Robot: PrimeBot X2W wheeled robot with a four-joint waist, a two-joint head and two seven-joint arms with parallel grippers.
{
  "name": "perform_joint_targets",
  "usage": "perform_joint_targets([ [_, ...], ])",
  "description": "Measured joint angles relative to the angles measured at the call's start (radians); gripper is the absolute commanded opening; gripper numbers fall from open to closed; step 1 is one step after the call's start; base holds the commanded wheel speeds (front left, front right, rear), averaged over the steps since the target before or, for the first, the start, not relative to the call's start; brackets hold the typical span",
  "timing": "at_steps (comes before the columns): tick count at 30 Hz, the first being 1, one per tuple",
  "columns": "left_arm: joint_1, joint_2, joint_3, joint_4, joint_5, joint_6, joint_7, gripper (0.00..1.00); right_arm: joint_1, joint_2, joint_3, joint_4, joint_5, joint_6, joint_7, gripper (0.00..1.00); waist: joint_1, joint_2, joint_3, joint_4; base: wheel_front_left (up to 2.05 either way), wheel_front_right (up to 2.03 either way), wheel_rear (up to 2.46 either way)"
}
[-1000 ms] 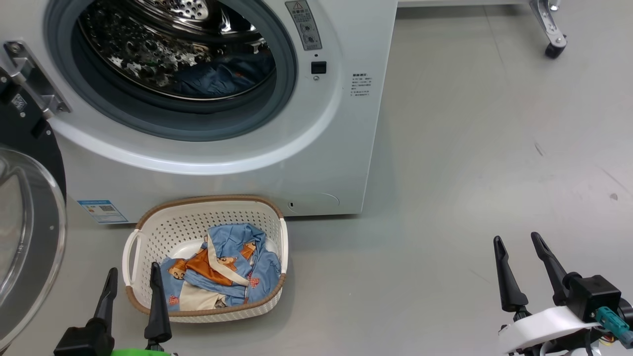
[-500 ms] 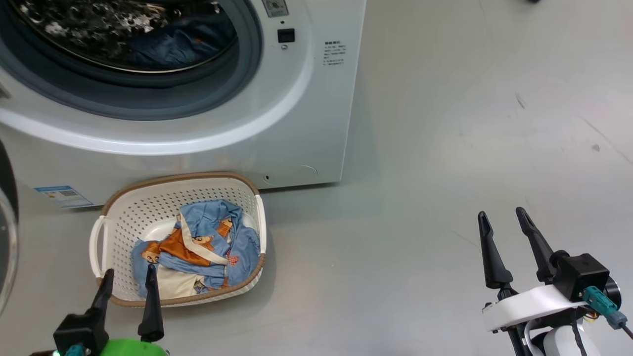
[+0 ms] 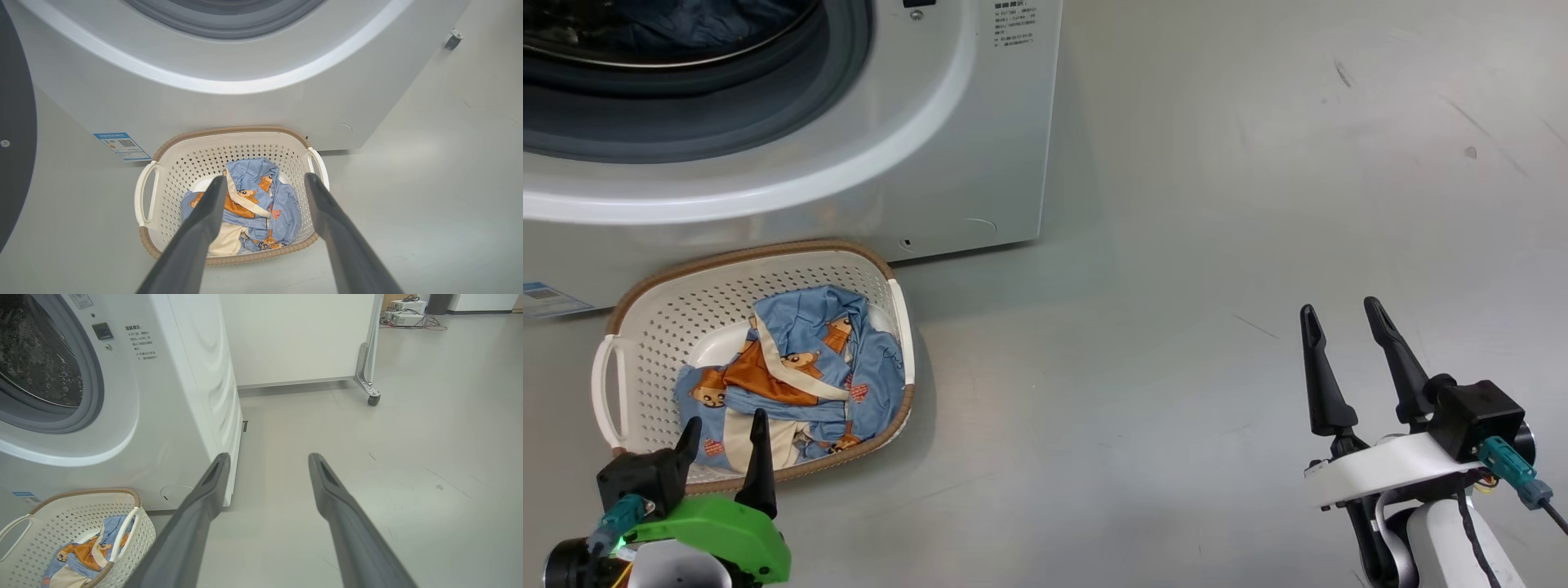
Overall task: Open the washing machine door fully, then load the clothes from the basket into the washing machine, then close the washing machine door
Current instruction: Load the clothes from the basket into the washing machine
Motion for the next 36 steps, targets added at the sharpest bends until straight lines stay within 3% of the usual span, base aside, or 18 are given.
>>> perform_joint_targets([
  [36,-0.395,0.13,0.136,0.303,-0.204,-0.023,0.36,1.0,-0.195,0.016,0.066,-0.013,0.0,0.0,0.0,1.0,0.0001,0.0,0.376,-0.133,0.0,0.0,0.0],
])
